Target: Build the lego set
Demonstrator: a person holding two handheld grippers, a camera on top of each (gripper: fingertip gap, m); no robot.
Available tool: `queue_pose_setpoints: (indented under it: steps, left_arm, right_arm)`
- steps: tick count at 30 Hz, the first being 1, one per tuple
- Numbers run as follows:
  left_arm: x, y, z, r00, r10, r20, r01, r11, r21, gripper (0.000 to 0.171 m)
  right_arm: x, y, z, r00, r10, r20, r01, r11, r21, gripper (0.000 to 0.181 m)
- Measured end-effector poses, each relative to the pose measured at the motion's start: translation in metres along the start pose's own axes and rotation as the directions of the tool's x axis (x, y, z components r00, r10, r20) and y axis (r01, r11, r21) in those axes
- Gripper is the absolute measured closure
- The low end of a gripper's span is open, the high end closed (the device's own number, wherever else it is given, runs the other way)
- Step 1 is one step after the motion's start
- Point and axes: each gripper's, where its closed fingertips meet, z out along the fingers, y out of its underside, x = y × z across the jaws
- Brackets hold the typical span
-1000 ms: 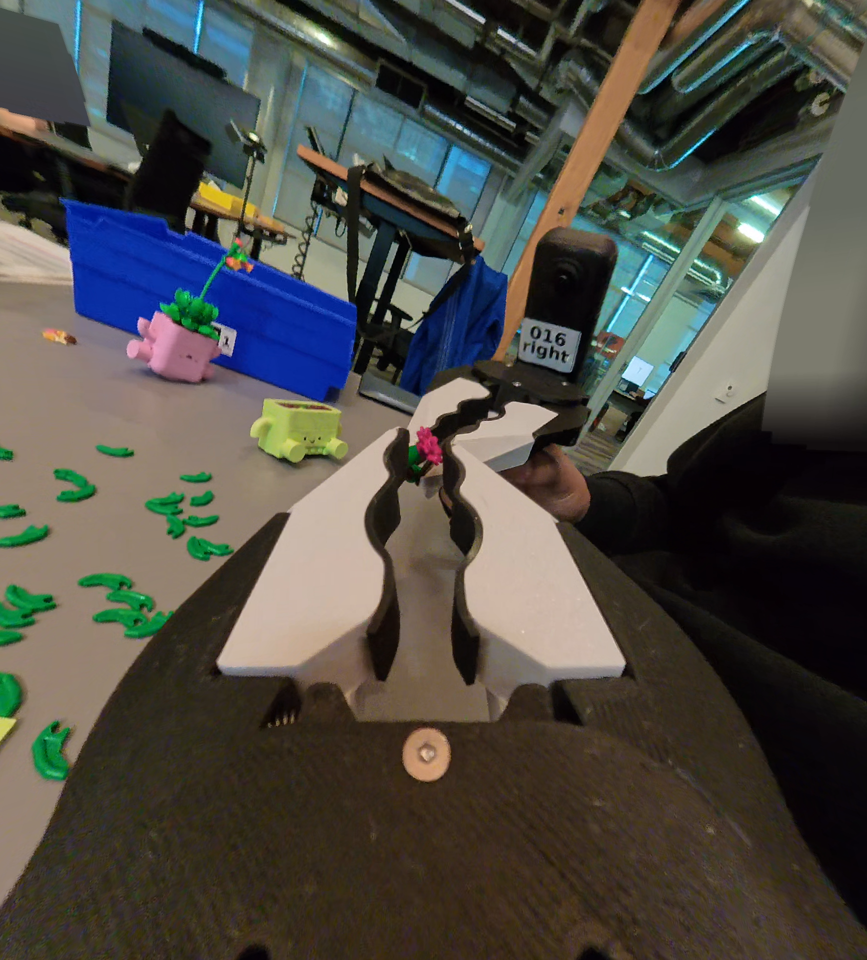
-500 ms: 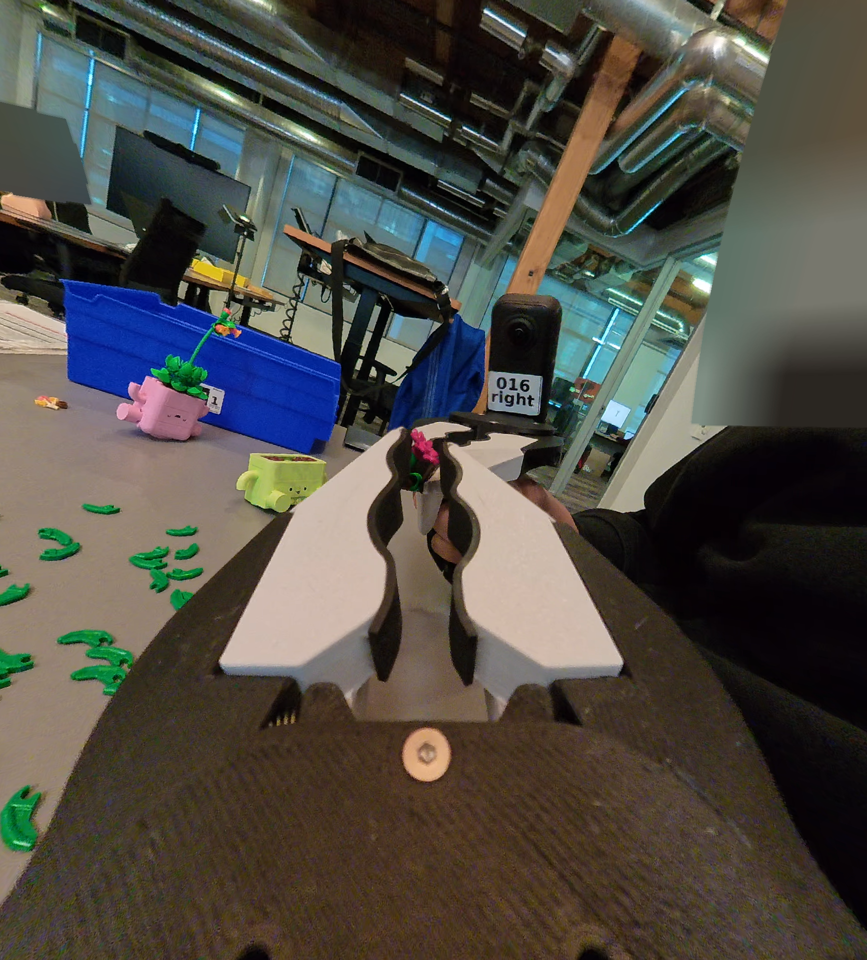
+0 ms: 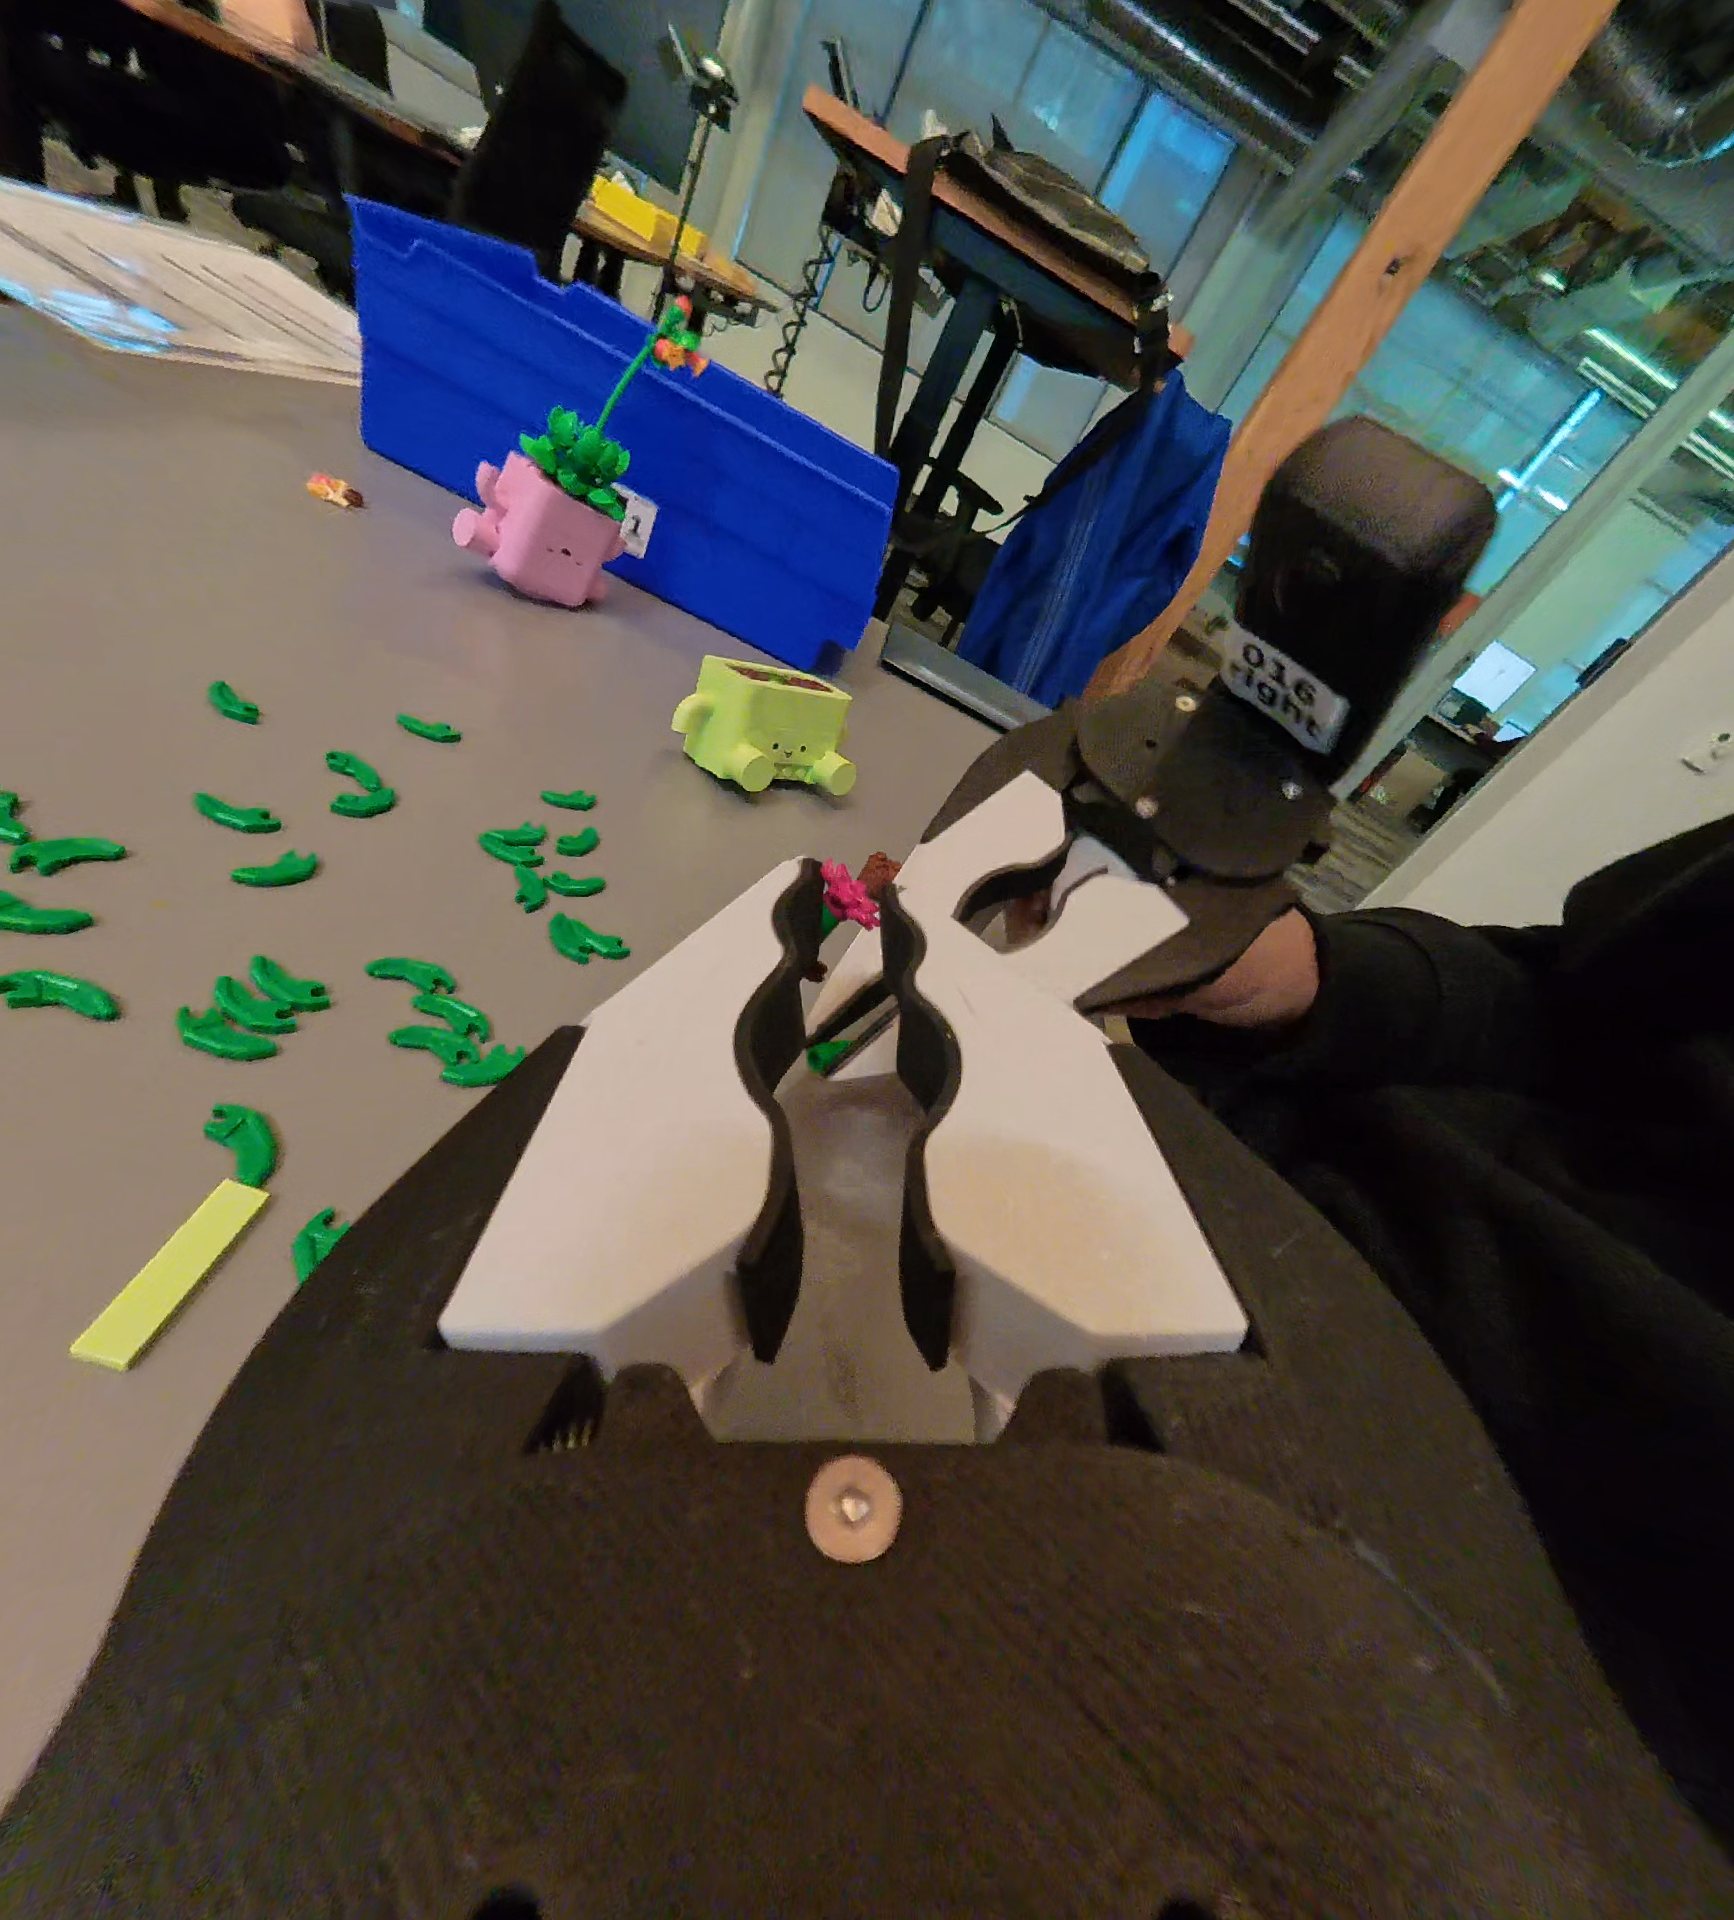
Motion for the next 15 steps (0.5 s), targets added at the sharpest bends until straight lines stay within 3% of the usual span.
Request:
queue_pose_setpoints:
  steps: [2, 5, 6, 8, 9, 11, 13, 15]
  left_arm:
    - [-0.006, 0.005, 0.001, 0.999, -0.045, 0.019, 0.046, 0.998, -0.03, 0.164]
    - [-0.012, 0.005, 0.001, 0.992, -0.124, 0.029, 0.124, 0.992, -0.025, 0.163]
    - [-0.014, 0.003, 0.0, 0.987, -0.162, 0.02, 0.162, 0.987, -0.001, 0.163]
    - [-0.016, -0.005, -0.003, 0.963, -0.267, -0.032, 0.269, 0.961, 0.063, 0.163]
    - [-0.014, -0.011, -0.005, 0.942, -0.327, -0.081, 0.333, 0.938, 0.093, 0.164]
    - [-0.006, -0.024, -0.01, 0.879, -0.425, -0.218, 0.459, 0.877, 0.141, 0.164]
    - [0.001, -0.036, -0.015, 0.79, -0.497, -0.359, 0.576, 0.802, 0.158, 0.164]
    - [0.01, -0.043, -0.019, 0.702, -0.528, -0.478, 0.653, 0.746, 0.135, 0.164]
  right_arm:
    - [0.005, 0.019, 0.008, 0.995, -0.086, -0.056, 0.078, 0.989, -0.128, 0.177]
    - [0.009, 0.019, 0.012, 0.986, -0.127, -0.11, 0.111, 0.984, -0.139, 0.175]
    - [0.013, 0.016, 0.012, 0.983, -0.125, -0.132, 0.108, 0.985, -0.132, 0.164]
    - [0.019, 0.005, 0.009, 0.974, -0.143, -0.173, 0.128, 0.987, -0.096, 0.116]
    - [0.02, -0.006, 0.006, 0.967, -0.164, -0.195, 0.156, 0.986, -0.052, 0.112]
    - [0.016, -0.034, -0.005, 0.947, -0.22, -0.236, 0.244, 0.967, 0.076, 0.112]
    - [0.007, -0.057, -0.016, 0.934, -0.249, -0.256, 0.3, 0.937, 0.181, 0.126]
    - [-0.004, -0.073, -0.022, 0.96, -0.203, -0.196, 0.251, 0.929, 0.271, 0.139]
